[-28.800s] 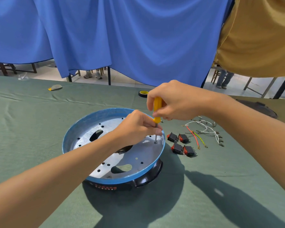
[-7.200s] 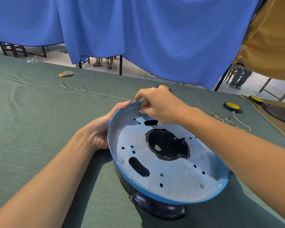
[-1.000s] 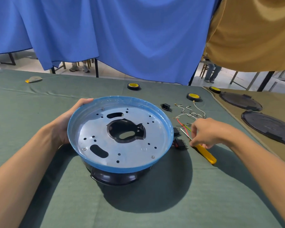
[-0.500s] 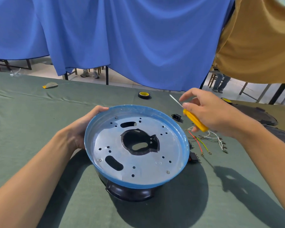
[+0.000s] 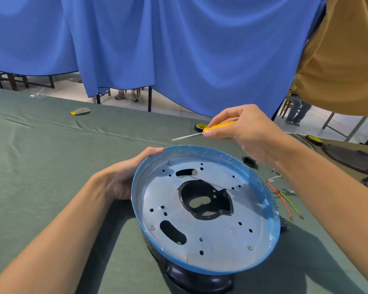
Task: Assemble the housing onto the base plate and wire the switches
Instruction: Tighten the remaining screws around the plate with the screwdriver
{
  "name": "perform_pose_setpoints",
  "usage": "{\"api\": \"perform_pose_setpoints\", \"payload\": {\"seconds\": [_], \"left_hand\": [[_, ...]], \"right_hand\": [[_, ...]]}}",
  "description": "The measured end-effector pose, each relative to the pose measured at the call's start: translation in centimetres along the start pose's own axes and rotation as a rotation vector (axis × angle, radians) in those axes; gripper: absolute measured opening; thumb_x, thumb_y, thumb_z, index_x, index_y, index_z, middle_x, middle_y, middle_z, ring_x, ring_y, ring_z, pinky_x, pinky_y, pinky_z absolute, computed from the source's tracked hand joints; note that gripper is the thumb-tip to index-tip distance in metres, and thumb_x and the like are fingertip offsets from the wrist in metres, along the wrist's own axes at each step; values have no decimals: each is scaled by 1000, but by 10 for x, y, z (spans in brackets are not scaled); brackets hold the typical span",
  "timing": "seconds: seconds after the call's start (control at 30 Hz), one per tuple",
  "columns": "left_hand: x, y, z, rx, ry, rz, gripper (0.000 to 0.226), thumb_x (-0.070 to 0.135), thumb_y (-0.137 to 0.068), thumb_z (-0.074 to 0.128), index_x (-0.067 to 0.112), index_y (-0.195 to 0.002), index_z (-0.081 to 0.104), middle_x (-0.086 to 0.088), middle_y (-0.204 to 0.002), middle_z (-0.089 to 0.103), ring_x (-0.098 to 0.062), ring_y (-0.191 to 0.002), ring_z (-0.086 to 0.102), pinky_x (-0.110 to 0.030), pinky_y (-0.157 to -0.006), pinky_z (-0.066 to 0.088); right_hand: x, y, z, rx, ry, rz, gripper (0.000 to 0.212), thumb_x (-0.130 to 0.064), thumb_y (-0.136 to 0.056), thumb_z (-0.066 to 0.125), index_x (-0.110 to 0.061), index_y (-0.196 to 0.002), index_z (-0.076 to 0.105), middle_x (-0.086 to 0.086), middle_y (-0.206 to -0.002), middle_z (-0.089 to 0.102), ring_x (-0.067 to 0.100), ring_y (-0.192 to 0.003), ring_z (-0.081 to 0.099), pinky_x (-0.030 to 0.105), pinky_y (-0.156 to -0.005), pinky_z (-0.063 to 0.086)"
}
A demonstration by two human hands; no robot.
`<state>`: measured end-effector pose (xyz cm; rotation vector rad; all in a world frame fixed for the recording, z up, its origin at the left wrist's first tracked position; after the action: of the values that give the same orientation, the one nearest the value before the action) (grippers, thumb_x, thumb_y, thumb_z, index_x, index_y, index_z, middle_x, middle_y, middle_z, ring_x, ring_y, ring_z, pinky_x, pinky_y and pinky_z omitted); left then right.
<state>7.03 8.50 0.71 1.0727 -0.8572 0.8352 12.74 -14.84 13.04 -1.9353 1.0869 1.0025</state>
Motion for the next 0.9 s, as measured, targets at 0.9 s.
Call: {"api": "perform_pose_setpoints", "payload": {"seconds": [0.9], "left_hand": [[9, -4, 2, -3, -121, 33, 78, 66, -78, 60, 6, -129, 60, -21, -127, 63, -33, -104, 62, -44, -98, 46]], "right_hand": [[-26, -26, 30, -234, 553, -377, 24, -14, -77, 69, -28, -94, 62, -10, -81, 63, 1, -68, 57, 17, -60, 42]]}}
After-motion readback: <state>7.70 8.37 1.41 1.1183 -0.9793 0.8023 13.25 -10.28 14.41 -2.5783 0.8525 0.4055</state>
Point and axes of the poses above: each hand's wrist, its own y-axis away from the middle knuckle, its own z-axis out of the palm, x = y × z, the point moved 1 cm from there along -y, towards the middle knuckle
